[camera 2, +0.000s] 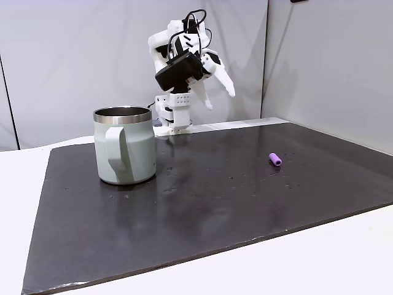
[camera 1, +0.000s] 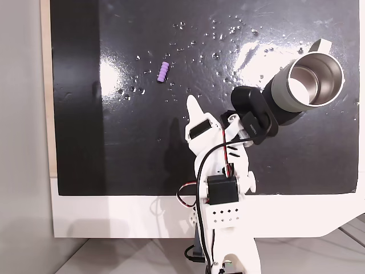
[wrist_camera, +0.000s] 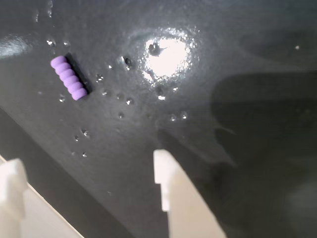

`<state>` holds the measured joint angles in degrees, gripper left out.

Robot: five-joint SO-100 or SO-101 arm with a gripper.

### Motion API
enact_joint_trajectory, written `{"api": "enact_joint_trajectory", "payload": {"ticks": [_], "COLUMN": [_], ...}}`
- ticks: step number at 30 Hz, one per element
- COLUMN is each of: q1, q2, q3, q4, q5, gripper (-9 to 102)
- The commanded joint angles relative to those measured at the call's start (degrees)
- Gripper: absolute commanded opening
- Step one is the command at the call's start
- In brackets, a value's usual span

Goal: Grasp a pengrip and put it in the cup.

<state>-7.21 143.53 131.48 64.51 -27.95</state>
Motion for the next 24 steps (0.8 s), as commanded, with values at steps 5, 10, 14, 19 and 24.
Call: {"api": "enact_joint_trajectory", "payload": {"ticks": [5,10,14,19,24], "q1": [-2.02,-2.46,-2.64,-3.43,-3.43], "q2": [-18.02,-30.59,-39.38,-46.05,-53.26], "q3": [-19.95,-31.64,-40.25,-48.43,-57.66], "q4": [3.87,7.82,11.25,14.59,18.37], "q5": [-0.62,-2.46,-4.48,-7.56,-10.11], "gripper": [28,28,29,29,30]}}
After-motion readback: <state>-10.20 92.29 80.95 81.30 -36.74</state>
